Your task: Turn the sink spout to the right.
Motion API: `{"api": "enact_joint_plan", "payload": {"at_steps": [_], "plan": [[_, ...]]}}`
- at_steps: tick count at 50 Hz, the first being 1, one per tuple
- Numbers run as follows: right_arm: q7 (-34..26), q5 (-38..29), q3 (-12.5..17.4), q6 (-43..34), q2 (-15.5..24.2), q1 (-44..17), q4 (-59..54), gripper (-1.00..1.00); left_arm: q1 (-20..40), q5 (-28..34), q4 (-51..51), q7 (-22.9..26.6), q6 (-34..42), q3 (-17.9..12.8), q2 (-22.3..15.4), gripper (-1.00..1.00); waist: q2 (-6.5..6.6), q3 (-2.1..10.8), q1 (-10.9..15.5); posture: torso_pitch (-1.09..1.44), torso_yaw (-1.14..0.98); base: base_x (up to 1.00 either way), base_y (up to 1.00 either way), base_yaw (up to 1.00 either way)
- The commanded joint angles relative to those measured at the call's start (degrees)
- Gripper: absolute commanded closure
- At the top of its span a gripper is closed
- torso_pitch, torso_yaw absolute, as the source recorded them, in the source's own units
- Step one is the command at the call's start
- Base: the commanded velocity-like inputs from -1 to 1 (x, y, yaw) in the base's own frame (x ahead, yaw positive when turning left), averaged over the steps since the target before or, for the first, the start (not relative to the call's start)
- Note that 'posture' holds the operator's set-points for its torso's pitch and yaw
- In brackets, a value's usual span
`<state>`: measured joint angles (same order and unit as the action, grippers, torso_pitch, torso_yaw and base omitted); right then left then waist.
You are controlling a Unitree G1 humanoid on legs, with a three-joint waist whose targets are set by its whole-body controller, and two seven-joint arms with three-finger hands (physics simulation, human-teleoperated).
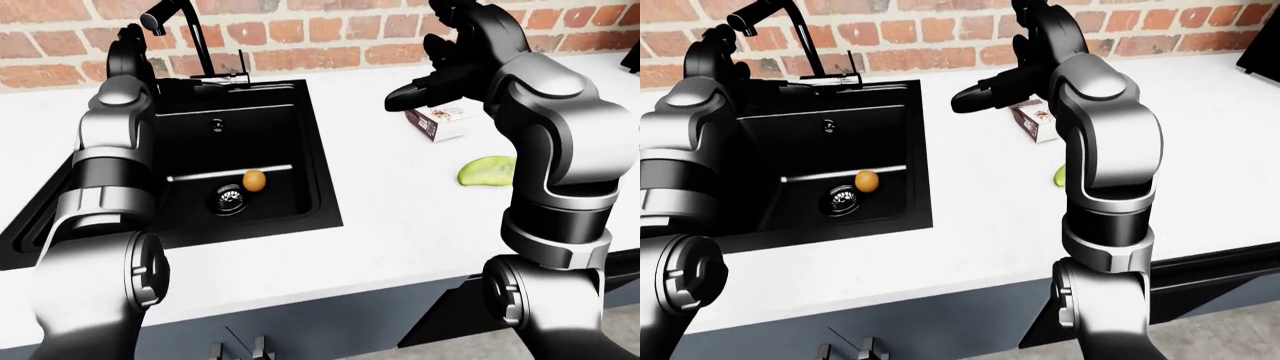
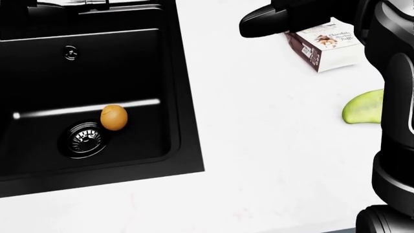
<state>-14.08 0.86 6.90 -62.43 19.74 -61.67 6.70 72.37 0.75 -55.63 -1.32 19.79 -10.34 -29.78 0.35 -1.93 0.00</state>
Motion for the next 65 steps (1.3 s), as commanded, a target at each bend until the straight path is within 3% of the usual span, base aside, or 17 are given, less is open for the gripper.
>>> {"api": "enact_joint_plan", "payload": {"at_steps": [1,29,46,48,65], "plan": [[0.06,-0.20,0.57,1.72,0.61,-2.04,1.33,-1.00,2.50,0.16,2.30,-0.16,-1.40,-0.13,-0.73,-1.00,0.17,1.82,-0.04,-0.01,0.00,0.00,0.00,0.00],[0.04,-0.13,0.84,1.21,0.64,-1.73,2.36,-1.00,3.01,0.82,15.21,0.45,7.63,1.47,4.25,-1.00,-0.12,1.13,-0.09,-0.01,0.00,0.00,0.00,0.00],[-0.11,-0.17,0.71,0.98,0.92,-2.10,2.29,-1.00,3.24,1.23,16.09,0.57,8.44,1.76,5.55,-1.00,-0.36,1.15,0.06,-0.01,0.00,0.00,0.00,0.00],[-0.24,-0.16,0.92,0.73,1.12,-1.92,2.57,-1.00,2.92,1.20,19.36,0.12,10.72,2.63,7.77,-1.00,-0.44,1.16,0.03,-0.01,0.00,0.00,0.00,0.00],[-0.07,0.23,1.24,0.26,1.30,-0.89,3.96,-1.00,2.74,2.12,20.73,-0.01,11.47,3.30,10.19,-1.00,-0.71,1.19,0.21,-0.01,0.00,0.00,0.00,0.00]]}}
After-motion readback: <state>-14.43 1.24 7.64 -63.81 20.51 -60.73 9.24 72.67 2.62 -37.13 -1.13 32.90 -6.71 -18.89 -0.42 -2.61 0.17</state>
